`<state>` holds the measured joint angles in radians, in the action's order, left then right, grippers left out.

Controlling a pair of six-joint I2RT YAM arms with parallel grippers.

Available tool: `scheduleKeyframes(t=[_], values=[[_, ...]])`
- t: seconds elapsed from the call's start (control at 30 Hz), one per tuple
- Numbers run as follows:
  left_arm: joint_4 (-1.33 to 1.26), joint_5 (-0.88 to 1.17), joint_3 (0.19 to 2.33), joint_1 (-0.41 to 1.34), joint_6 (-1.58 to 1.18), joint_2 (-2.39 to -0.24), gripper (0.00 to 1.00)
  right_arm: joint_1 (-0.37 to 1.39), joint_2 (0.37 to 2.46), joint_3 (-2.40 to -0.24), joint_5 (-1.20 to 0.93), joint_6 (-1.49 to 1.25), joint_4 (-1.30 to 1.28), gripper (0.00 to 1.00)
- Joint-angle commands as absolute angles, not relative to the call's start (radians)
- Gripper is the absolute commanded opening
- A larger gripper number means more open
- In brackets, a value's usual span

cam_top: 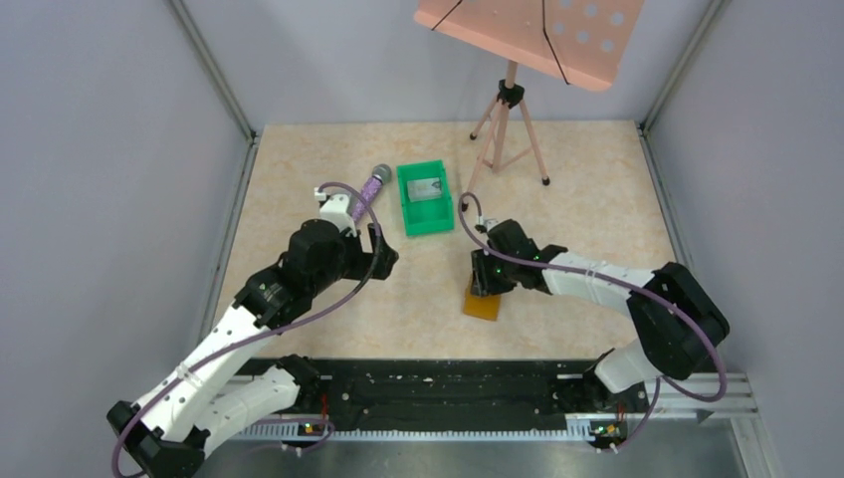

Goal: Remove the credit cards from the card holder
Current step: Move the card holder to the center of the board.

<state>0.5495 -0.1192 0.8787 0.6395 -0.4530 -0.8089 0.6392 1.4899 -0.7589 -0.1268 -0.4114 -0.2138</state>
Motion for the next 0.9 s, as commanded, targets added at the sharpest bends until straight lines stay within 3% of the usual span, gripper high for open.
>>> scheduleKeyframes(t=[0.0,0.23,0.43,0.87], values=[[0.526,-0.018,0.875,0.643,-0.536,-0.835,0.90,0.701,1.416,-0.713,-0.155,-0.454,-0.344,0.39],[0.297,0.244,0.745,0.648,-0.638,-0.939,0.82,0.701,1.190,-0.686,-0.139,-0.564,-0.338,0.49],[0.175,0.326,0.768,0.722,-0.680,-1.176,0.74,0.668,1.025,-0.569,-0.041,-0.656,-0.303,0.48],[-0.161,0.421,0.767,0.856,-0.786,-1.593,0.57,0.509,0.770,-0.359,-0.175,-0.696,-0.273,0.45]])
